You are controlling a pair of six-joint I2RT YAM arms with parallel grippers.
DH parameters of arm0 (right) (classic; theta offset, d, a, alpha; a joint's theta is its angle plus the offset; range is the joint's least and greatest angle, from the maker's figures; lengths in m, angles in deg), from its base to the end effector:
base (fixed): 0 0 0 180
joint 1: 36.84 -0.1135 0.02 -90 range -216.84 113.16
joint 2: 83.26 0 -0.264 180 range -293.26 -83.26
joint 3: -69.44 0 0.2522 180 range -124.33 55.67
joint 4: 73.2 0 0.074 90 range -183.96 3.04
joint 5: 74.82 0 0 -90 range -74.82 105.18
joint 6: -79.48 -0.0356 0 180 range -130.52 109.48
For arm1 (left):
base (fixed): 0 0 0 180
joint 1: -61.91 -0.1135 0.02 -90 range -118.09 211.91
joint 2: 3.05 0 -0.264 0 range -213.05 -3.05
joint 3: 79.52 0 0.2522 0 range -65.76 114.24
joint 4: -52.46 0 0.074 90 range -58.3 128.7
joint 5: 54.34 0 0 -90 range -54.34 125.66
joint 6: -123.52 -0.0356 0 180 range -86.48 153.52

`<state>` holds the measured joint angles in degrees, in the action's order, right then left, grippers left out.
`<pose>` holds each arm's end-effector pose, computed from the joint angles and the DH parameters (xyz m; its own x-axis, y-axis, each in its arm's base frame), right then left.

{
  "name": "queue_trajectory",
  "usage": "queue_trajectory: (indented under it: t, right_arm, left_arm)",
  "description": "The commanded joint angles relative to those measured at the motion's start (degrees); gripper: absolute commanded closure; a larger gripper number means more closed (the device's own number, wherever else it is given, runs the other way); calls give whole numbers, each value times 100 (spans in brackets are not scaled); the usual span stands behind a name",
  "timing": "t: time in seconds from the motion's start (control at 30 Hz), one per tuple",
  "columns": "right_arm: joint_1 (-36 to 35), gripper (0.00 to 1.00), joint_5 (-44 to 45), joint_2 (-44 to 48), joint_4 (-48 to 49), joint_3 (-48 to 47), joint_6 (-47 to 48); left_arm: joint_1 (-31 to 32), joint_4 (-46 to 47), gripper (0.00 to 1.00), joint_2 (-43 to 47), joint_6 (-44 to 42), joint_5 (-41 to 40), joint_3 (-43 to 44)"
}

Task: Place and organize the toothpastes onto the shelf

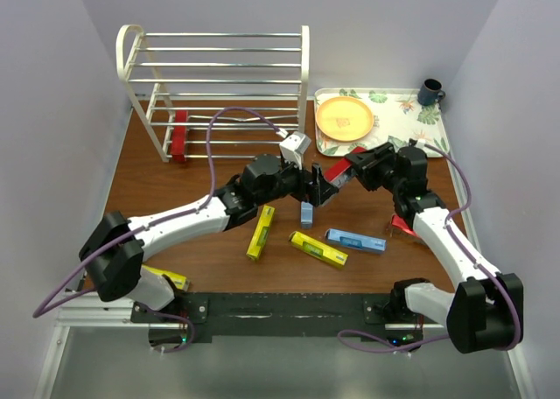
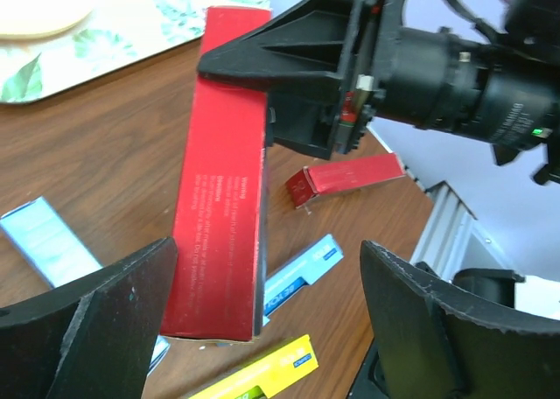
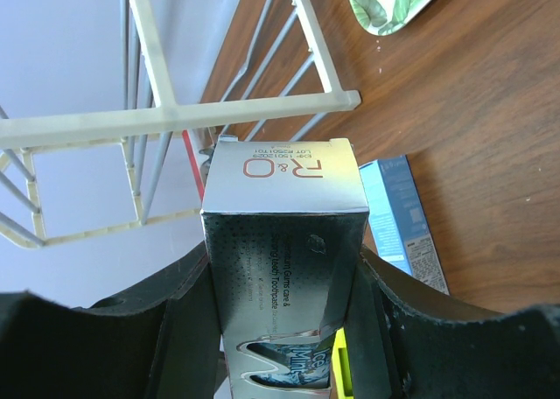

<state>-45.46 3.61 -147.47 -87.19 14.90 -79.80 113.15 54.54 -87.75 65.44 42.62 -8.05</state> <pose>0.2495 0.0451 0.2651 -0.4476 0.8589 -0.2488 0.2549 0.3892 0.8852 0.2148 -0.2744 0.2975 -0.5514 -0.1516 -0.8204 0.6562 0.5285 -0.5386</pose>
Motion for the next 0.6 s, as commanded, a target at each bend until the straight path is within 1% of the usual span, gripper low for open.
queue_trajectory:
  t: [0.0,0.1,0.13,0.23,0.33,0.37,0.43,0.53,0.57]
  right_arm:
    - [-60,59,-135,145,295,-133,-7]
    - [-87,59,-135,128,322,-133,2]
    - [-104,59,-135,119,330,-133,2]
    - [-113,59,-152,110,357,-133,2]
    - [-131,59,-152,110,401,-124,2]
    - [-131,59,-144,101,401,-124,10]
    - [-140,59,-143,101,427,-115,-7]
    - [-166,59,-152,84,454,-106,2]
    - [-183,59,-161,66,462,-106,19]
  left_arm:
    - [61,-669,10,-90,-90,-564,372]
    - [61,-888,12,-160,-55,-678,442]
    - [61,-1002,12,-169,-55,-870,469]
    - [61,-1012,13,-169,-107,-916,478]
    - [61,-977,20,-230,-90,-723,478]
    - [61,-942,26,-239,-72,-670,469]
    - [61,-846,32,-266,-55,-442,434]
    - [61,-775,47,-274,-63,-362,425]
    - [61,-766,55,-266,-72,-353,408]
